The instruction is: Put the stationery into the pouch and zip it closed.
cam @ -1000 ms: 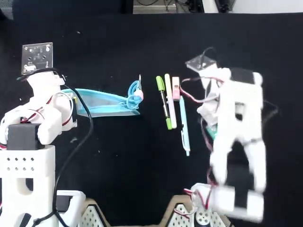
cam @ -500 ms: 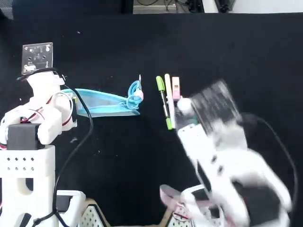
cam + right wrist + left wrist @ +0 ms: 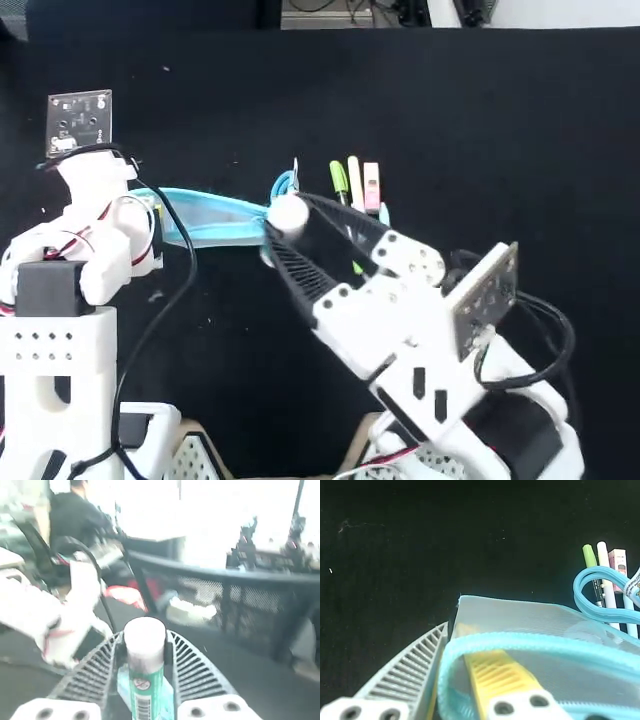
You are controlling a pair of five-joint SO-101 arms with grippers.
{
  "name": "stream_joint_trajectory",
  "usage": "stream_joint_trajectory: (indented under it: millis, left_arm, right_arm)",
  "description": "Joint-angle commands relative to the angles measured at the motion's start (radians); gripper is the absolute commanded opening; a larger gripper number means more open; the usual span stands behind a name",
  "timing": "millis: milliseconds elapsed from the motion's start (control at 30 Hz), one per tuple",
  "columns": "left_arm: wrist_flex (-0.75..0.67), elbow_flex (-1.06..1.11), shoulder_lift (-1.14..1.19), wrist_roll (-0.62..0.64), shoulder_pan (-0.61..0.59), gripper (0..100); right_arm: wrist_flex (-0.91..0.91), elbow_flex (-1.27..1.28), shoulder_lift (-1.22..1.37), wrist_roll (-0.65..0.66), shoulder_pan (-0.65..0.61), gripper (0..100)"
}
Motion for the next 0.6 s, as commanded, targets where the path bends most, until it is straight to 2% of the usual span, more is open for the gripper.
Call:
stream_joint_trajectory:
  millis: [0, 100, 300, 467, 567]
  left_arm:
    - [-0.005, 0.067, 0.012, 0.009, -0.001, 3]
    - [-0.005, 0.067, 0.012, 0.011, -0.001, 3]
    - [-0.005, 0.067, 0.012, 0.012, -0.001, 3]
    - [-0.003, 0.067, 0.012, 0.012, -0.001, 3]
    - [-0.005, 0.067, 0.012, 0.012, -0.001, 3]
  right_arm:
    - [-0.120, 0.002, -0.013, -0.008, -0.064, 1.1]
    - [-0.203, 0.048, -0.005, -0.008, -0.094, 1.1]
    - [-0.562, 0.355, -0.005, 0.005, -0.092, 1.1]
    - [-0.815, 0.542, -0.005, 0.172, -0.060, 1.1]
    - [-0.839, 0.595, -0.005, 0.193, -0.060, 1.1]
